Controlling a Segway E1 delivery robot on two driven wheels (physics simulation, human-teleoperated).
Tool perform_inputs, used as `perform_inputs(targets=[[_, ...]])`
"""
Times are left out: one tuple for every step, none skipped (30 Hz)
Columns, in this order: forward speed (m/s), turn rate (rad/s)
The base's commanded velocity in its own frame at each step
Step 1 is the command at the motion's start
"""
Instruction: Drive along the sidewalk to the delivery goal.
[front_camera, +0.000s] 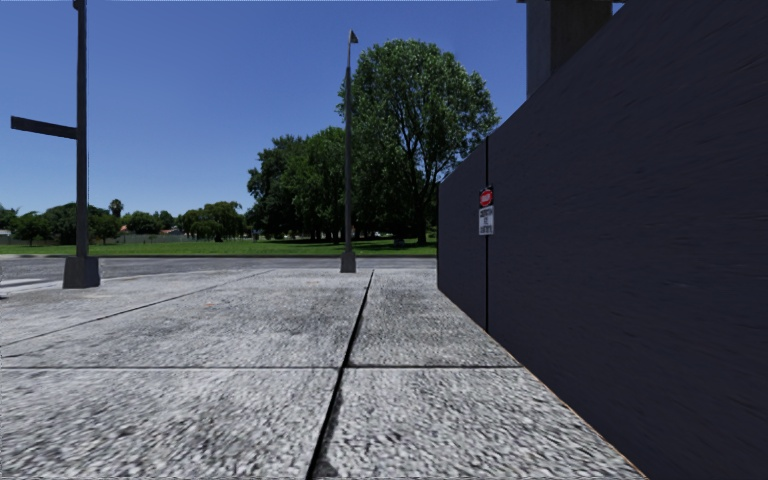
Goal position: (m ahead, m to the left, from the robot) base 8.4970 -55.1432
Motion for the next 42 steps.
perform_inputs(targets=[[2.0,0.0],[2.0,0.0],[2.0,0.0],[2.0,0.0],[2.0,0.0],[2.0,0.0],[2.0,0.0],[2.0,0.0],[2.0,0.0],[2.0,0.0],[2.0,0.0],[2.0,0.0],[2.0,0.0],[2.0,0.0],[2.0,0.0],[2.0,0.0],[2.0,0.0],[2.0,0.0],[2.0,0.0],[2.0,0.0],[2.0,0.0],[2.0,0.0],[2.0,0.0],[2.0,0.0],[2.0,0.0],[2.0,0.0],[2.0,0.0],[2.0,0.0],[2.0,0.0],[2.0,0.0],[2.0,0.0],[2.0,0.0],[2.0,0.0],[2.0,0.0],[2.0,0.0],[2.0,0.0],[2.0,0.0],[2.0,0.0],[2.0,0.0],[2.0,0.0],[2.0,0.0],[2.0,0.0]])
